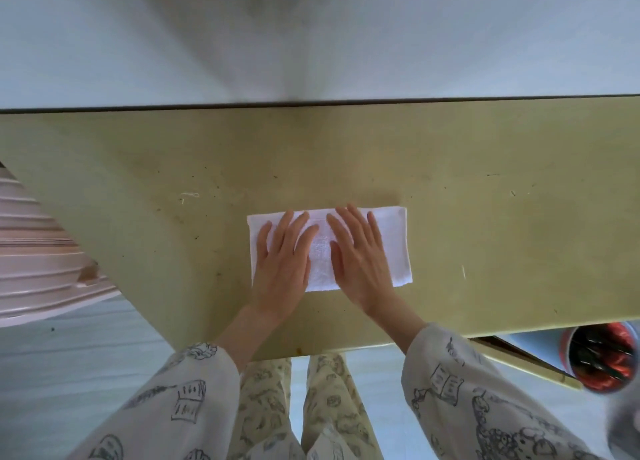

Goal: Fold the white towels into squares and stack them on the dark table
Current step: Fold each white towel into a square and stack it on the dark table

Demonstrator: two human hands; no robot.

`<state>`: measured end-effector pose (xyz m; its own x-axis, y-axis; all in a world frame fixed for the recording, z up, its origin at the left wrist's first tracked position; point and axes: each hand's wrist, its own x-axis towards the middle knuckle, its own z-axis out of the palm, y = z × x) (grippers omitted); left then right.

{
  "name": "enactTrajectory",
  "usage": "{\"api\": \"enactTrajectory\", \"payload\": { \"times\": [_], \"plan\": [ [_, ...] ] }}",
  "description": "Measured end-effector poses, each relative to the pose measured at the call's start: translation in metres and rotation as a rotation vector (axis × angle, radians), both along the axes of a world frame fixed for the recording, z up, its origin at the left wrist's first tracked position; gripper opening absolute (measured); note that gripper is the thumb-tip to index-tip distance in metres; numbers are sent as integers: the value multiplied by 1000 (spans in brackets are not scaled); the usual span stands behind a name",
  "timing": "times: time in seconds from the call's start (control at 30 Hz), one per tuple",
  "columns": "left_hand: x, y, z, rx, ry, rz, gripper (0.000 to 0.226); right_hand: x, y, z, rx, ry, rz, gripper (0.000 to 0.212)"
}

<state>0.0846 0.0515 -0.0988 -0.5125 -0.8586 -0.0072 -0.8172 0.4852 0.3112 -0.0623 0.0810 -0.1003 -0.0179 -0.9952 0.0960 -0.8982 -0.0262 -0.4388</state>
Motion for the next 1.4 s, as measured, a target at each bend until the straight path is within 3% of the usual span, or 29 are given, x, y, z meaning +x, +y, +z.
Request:
{"api": "enactTrajectory", "payload": {
  "times": [0.23, 0.47, 0.57, 0.63, 0.7, 0.8, 0.87, 0.93, 1.07, 1.27, 1.4],
  "plan": [
    [13, -3, -13, 69, -219, -117, 53, -31, 15, -19, 162, 196, 5, 56],
    [15, -1, -19, -31, -215, -111, 56, -39, 19, -25, 183, 341, 9, 63],
    [14, -2, -19, 2, -218, -111, 55, -37, 18, -25, 201, 349, 18, 64],
    [14, -2, -18, 56, -122, -85, 51, -38, 17, -24, 217, 344, 13, 64],
    [18, -3, -12, 94, 61, 36, 44, -35, 17, -21, 227, 325, 0, 64],
    [28, 2, 5, 56, 227, 505, 27, -22, 18, -14, 206, 256, 11, 56],
    [31, 4, 14, 193, 263, 847, 19, -10, 17, -13, 194, 239, 55, 53],
    [31, 4, 17, 378, 256, 1012, 26, -1, 14, -15, 199, 241, 81, 52],
    [26, -5, 18, 525, 192, 1049, 31, 2, 12, -21, 199, 286, 80, 54],
    [18, -18, 32, 658, 16, 950, 12, 3, 14, -19, 222, 272, 75, 54],
    [23, -20, 38, 766, 240, 1011, 18, 6, 21, -17, 249, 273, 67, 55]
  ]
}}
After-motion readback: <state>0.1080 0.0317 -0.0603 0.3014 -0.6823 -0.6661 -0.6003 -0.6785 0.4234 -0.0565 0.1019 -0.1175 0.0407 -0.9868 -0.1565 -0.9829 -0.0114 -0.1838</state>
